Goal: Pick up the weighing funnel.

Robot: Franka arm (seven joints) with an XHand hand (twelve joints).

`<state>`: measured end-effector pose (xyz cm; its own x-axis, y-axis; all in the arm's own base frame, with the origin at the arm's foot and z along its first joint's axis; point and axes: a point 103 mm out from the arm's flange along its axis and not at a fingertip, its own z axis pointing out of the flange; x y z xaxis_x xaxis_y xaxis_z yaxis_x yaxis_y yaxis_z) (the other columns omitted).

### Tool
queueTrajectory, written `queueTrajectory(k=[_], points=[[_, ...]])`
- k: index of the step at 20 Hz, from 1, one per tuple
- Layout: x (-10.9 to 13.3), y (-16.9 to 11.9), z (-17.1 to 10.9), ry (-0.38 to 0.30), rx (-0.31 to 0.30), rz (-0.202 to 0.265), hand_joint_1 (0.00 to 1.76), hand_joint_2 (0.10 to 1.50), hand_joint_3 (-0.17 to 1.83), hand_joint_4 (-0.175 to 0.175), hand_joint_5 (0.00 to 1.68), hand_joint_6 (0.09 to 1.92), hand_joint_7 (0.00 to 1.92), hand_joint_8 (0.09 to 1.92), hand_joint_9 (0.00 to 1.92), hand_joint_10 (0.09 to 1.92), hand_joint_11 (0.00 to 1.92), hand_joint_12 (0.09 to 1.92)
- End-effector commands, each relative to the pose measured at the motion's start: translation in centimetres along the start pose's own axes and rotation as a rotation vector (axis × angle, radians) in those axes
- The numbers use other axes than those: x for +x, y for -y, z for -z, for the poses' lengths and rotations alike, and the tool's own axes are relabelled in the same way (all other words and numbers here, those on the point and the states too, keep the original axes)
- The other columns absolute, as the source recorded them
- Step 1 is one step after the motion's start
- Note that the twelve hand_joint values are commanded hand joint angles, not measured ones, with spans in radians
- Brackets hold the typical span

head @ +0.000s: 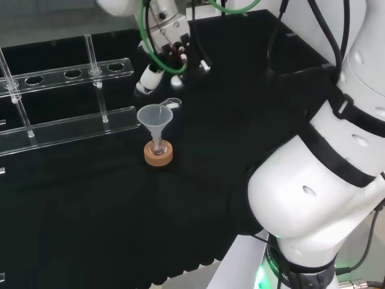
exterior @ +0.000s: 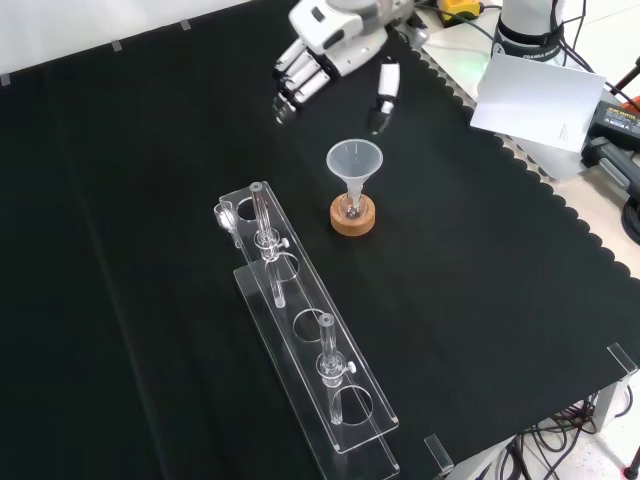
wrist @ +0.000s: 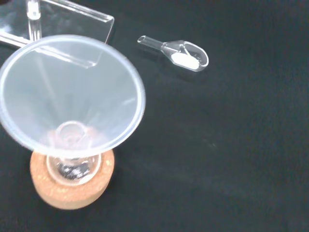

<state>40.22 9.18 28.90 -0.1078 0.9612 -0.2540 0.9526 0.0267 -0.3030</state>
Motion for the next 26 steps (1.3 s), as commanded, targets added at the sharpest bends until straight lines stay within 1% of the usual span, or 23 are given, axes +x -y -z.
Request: queueTrajectory(k=[1,4,6,10,15,18,21,26], points=[[-2.7,-2.7,0.2,-0.078,0.001,0.006,0.56,0.71,0.27,-0.037,0.2,0.09,0.13,0.63,0.41,0.65,0.26,1.37],[-4.0,-3.9,-0.1,-0.113,-0.006,0.004,0.56,0.7,0.27,-0.037,0.2,0.09,0.13,0.63,0.41,0.64,0.26,1.37],[-4.8,-4.9,-0.5,-0.191,-0.002,0.01,0.56,0.71,0.27,-0.039,0.21,0.09,0.14,0.63,0.42,0.64,0.26,1.37],[-6.2,-7.7,-1.5,-0.239,0.004,0.018,0.6,0.73,0.29,-0.044,0.26,0.09,0.17,0.65,0.44,0.64,0.28,1.36],[-7.0,-11.2,-3.0,-0.239,0.014,0.028,0.71,0.72,0.31,-0.048,0.33,0.09,0.22,0.66,0.49,0.63,0.3,1.34],[-7.2,-13.2,-4.1,-0.238,0.0,0.03,0.76,0.7,0.32,-0.051,0.38,0.09,0.25,0.67,0.52,0.61,0.32,1.34],[-7.3,-14.6,-5.0,-0.236,0.007,0.032,0.81,0.68,0.34,-0.051,0.43,0.09,0.29,0.68,0.56,0.6,0.33,1.33],[-7.3,-16.9,-6.7,-0.232,0.026,0.035,0.83,0.65,0.39,-0.051,0.47,0.09,0.34,0.67,0.6,0.57,0.35,1.32]])
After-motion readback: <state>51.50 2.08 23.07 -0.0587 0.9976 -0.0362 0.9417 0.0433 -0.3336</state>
